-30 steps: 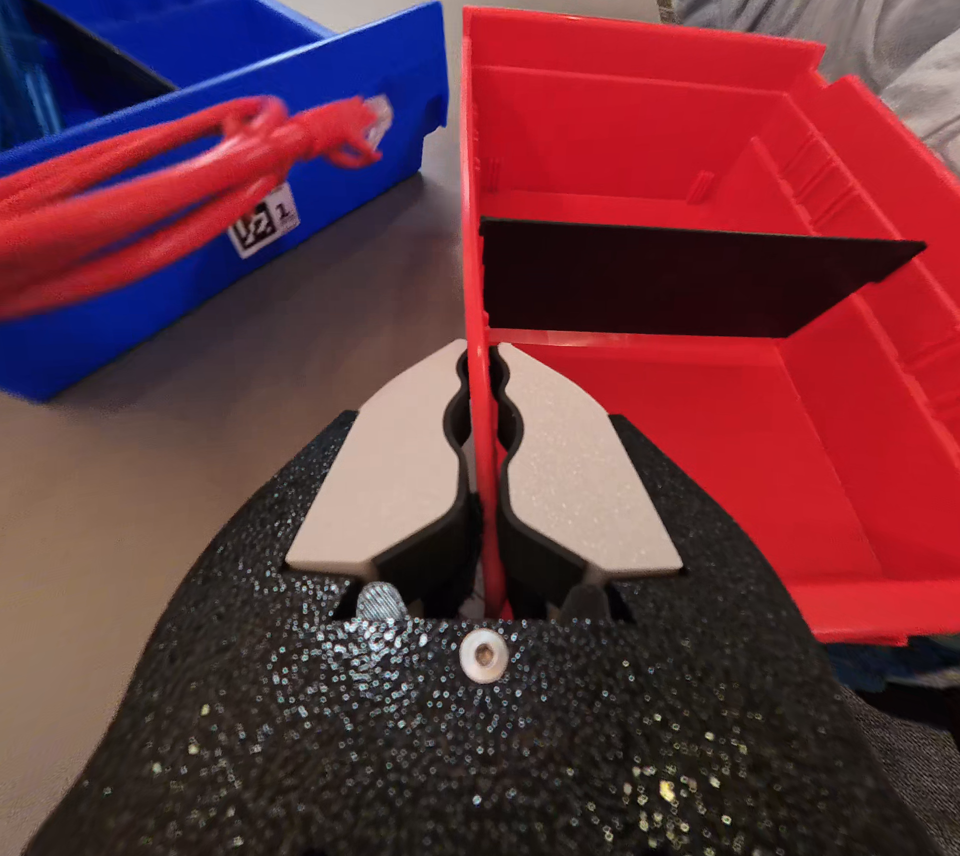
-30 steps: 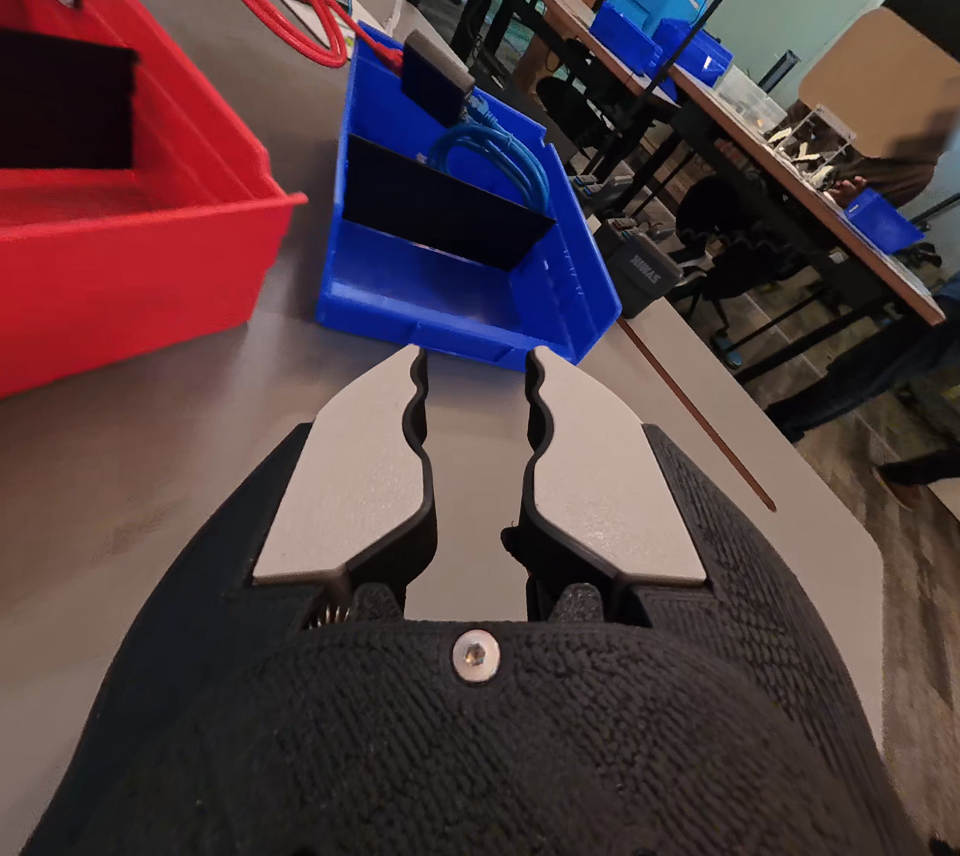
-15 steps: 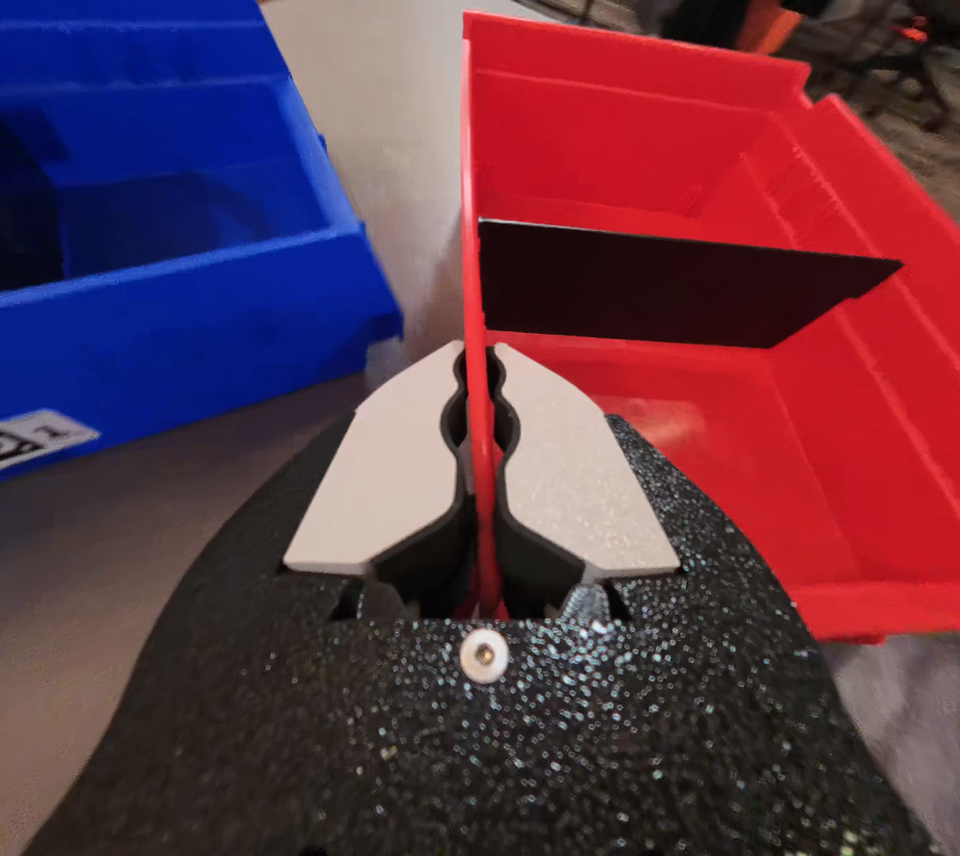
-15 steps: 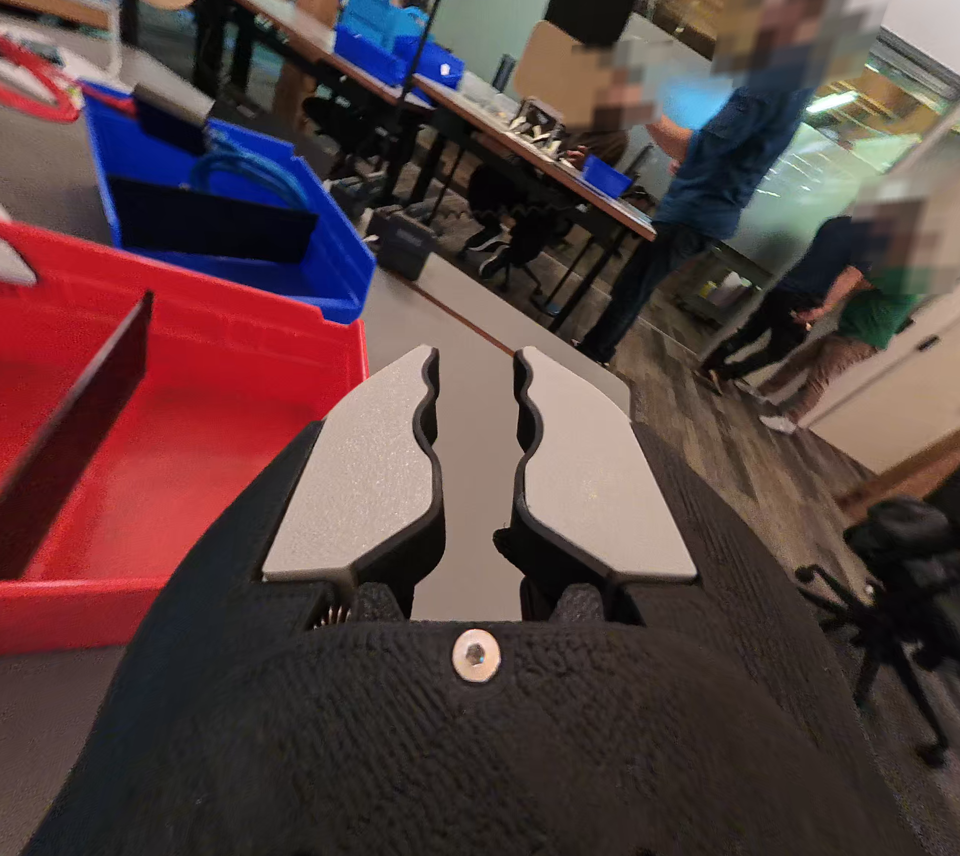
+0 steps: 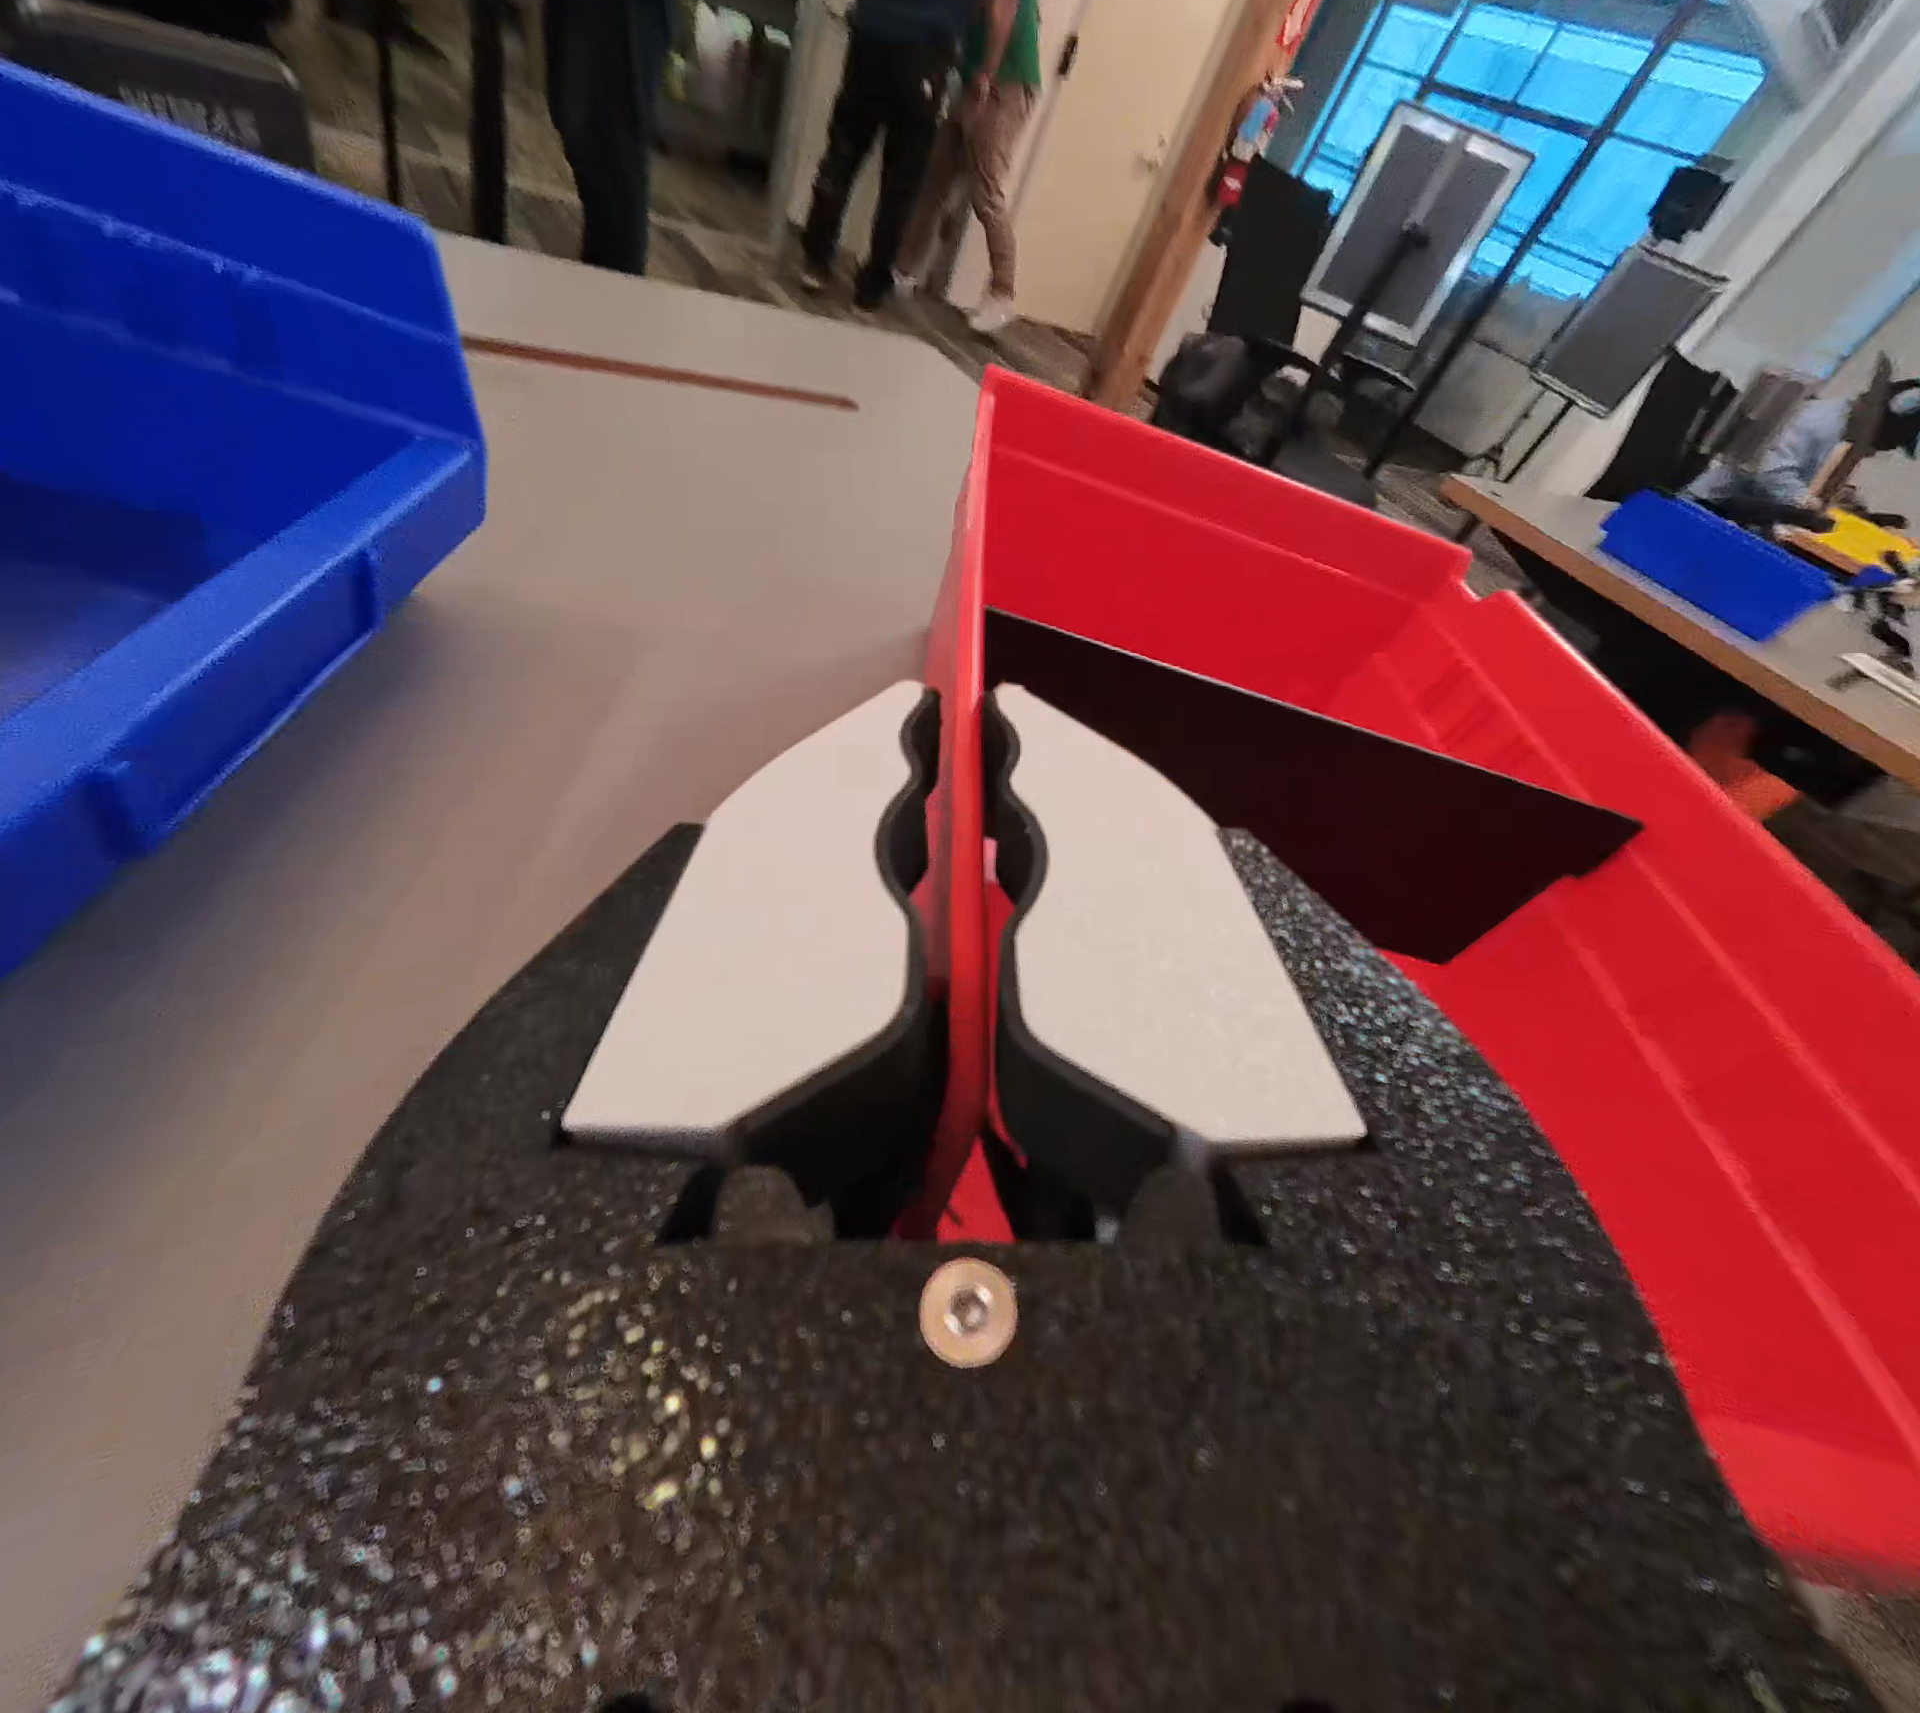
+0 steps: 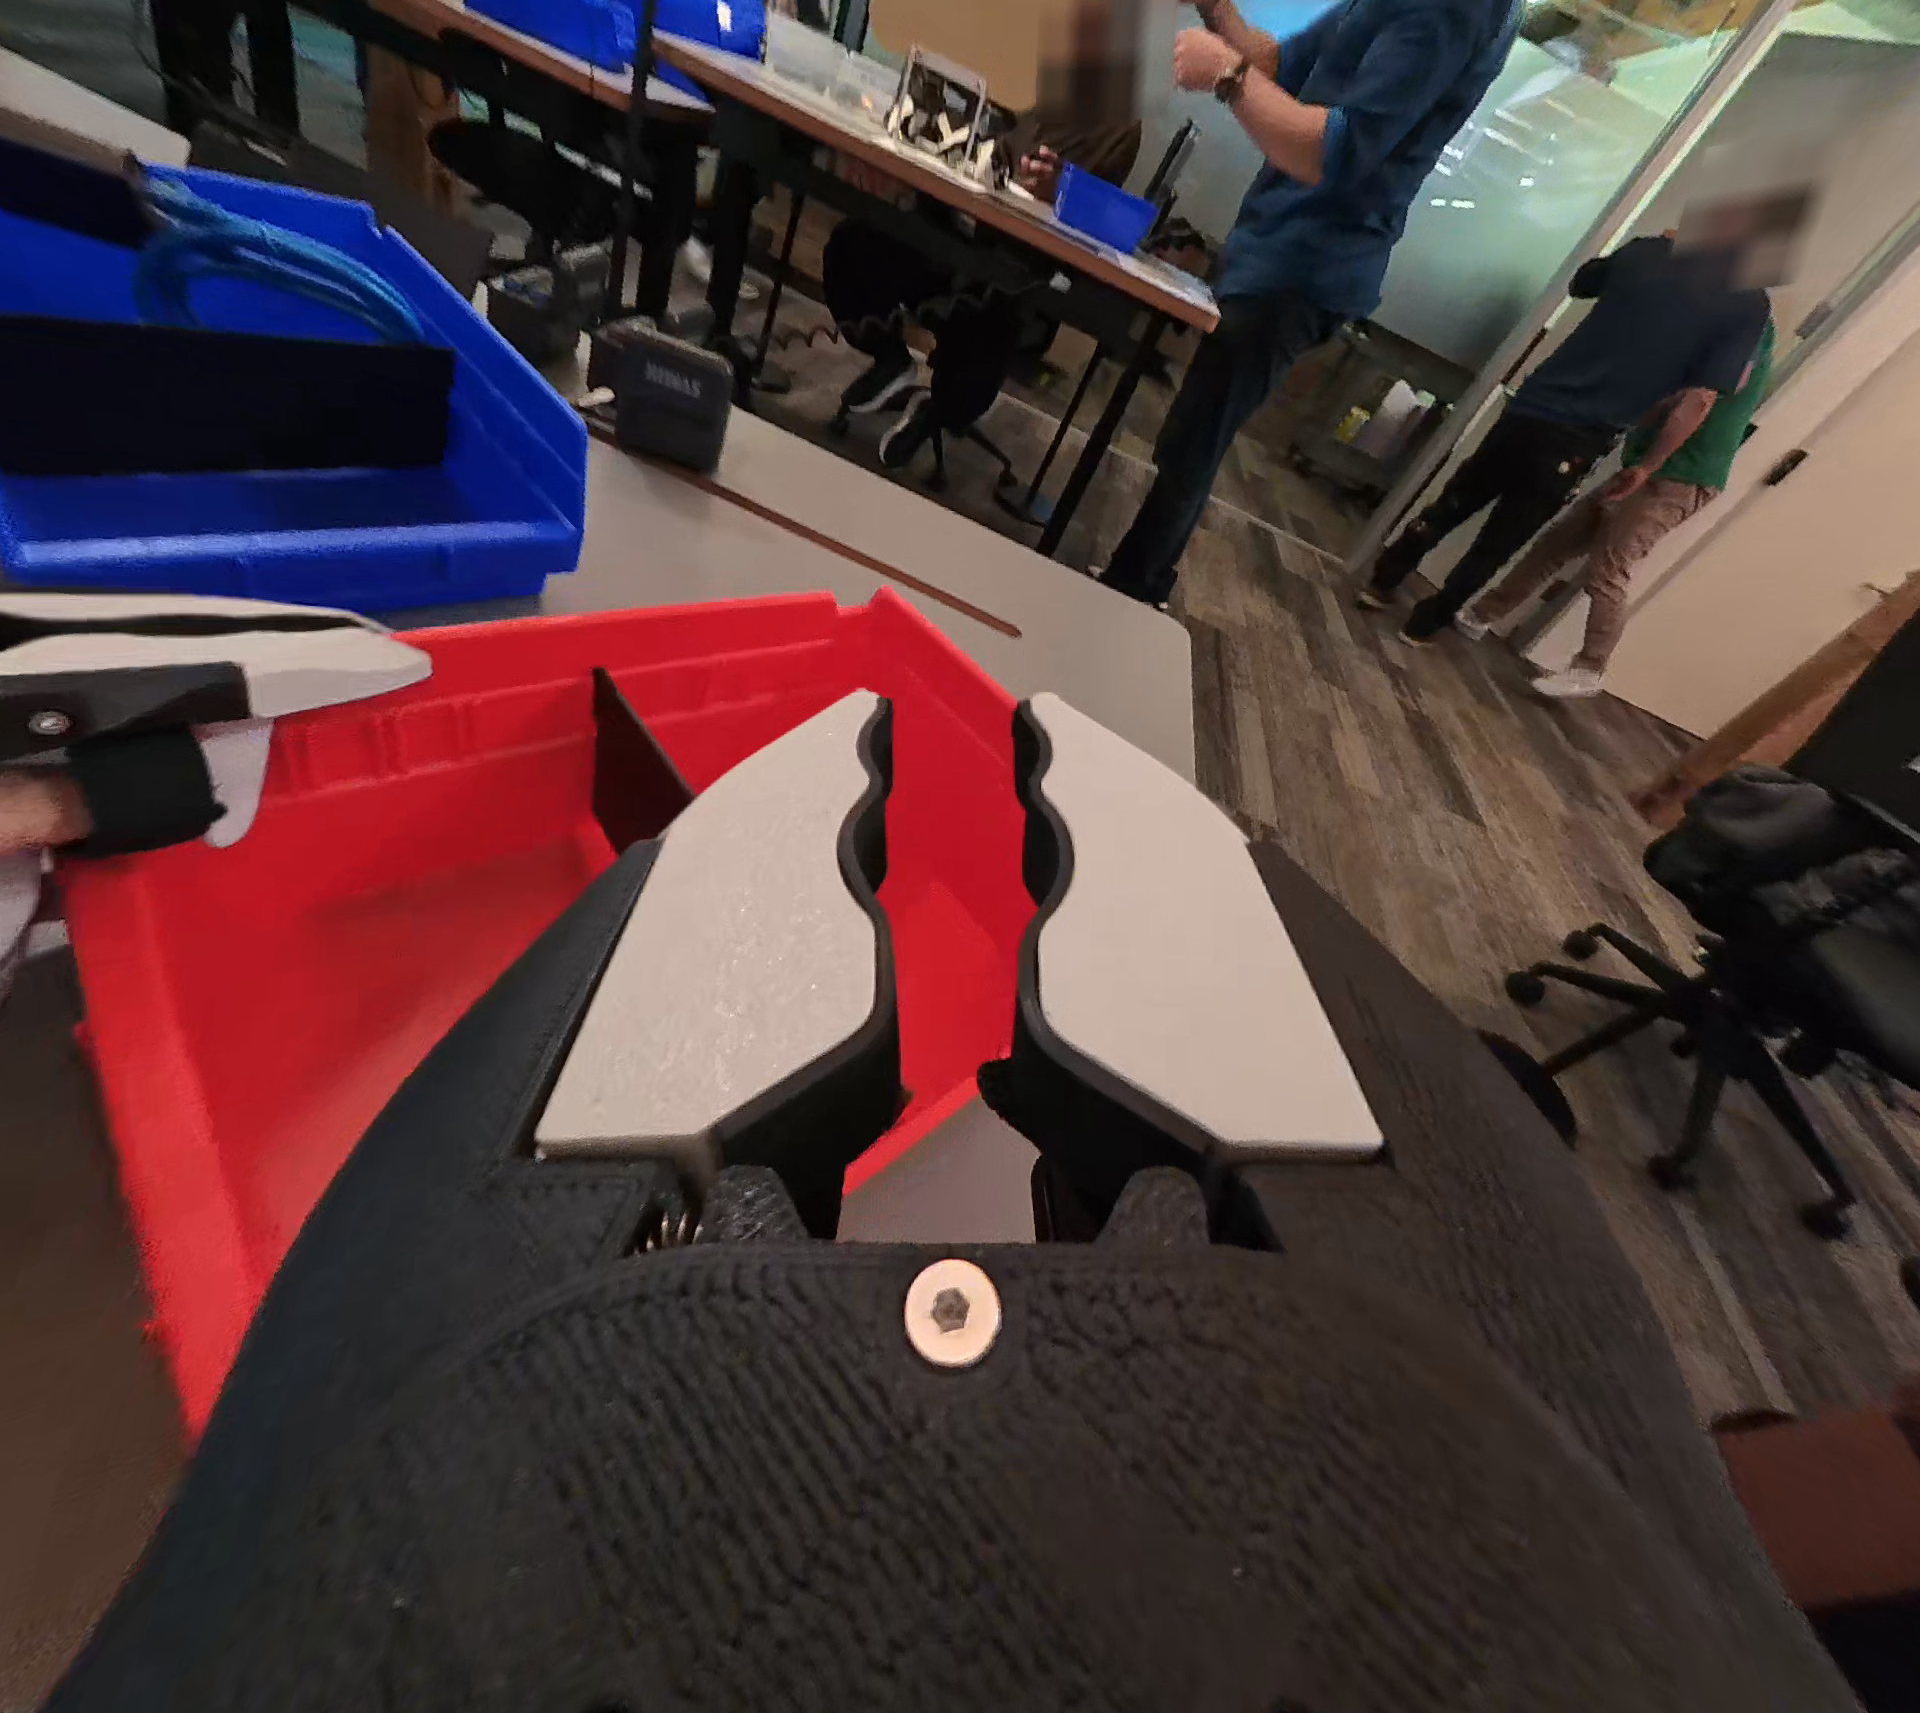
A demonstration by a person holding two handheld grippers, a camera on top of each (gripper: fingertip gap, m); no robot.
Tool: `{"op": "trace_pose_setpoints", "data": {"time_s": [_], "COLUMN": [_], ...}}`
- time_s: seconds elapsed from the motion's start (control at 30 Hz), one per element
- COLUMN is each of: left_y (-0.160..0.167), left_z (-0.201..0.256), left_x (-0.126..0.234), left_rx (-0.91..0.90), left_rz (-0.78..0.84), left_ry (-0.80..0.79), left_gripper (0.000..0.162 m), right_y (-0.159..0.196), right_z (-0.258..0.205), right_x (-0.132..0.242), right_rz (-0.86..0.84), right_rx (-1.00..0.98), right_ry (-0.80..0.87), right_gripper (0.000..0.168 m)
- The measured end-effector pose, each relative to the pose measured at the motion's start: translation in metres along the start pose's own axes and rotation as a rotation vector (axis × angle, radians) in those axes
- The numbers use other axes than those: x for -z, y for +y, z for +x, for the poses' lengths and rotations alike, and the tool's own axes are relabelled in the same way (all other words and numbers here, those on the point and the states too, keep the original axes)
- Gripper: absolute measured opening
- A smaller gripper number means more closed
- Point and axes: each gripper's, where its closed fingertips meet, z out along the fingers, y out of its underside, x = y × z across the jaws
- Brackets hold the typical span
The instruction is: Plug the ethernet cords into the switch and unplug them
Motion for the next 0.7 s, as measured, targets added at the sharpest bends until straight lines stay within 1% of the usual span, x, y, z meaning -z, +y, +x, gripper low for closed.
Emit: {"op": "trace_pose_setpoints", "data": {"time_s": [0.07,0.13,0.17,0.23,0.27,0.37,0.4,0.43,0.5,0.6,0.7], "left_y": [0.0,0.002,0.004,0.008,0.009,0.01,0.01,0.01,0.01,0.01,0.01], "left_z": [0.01,0.022,0.029,0.043,0.048,0.054,0.053,0.053,0.053,0.052,0.052], "left_x": [-0.011,-0.021,-0.025,-0.032,-0.034,-0.037,-0.038,-0.038,-0.038,-0.038,-0.038], "left_rx": [-0.01,0.002,-0.001,-0.003,-0.003,0.002,0.011,0.019,0.027,0.021,0.016], "left_rz": [0.034,0.034,0.031,0.024,0.023,0.025,0.023,0.022,0.019,0.017,0.015], "left_ry": [-0.014,-0.026,-0.018,0.0,0.008,0.023,0.028,0.038,0.047,0.053,0.063], "left_gripper": [0.006,0.008,0.008,0.012,0.014,0.015,0.015,0.016,0.017,0.016,0.017], "right_y": [0.011,0.028,0.042,0.077,0.091,0.117,0.127,0.133,0.139,0.139,0.142], "right_z": [0.003,0.01,0.017,0.042,0.047,0.046,0.043,0.036,0.027,0.02,0.009], "right_x": [-0.004,-0.008,-0.009,-0.004,-0.001,0.008,0.012,0.013,0.018,0.024,0.026], "right_rz": [-0.04,-0.118,-0.186,-0.375,-0.444,-0.55,-0.603,-0.641,-0.701,-0.761,-0.806], "right_rx": [-0.007,-0.045,-0.084,-0.258,-0.325,-0.359,-0.369,-0.388,-0.388,-0.302,-0.295], "right_ry": [0.0,0.018,0.052,0.194,0.218,0.184,0.162,0.12,0.08,0.073,0.029], "right_gripper": [0.021,0.02,0.02,0.019,0.019,0.024,0.03,0.041,0.048,0.049,0.046]}}
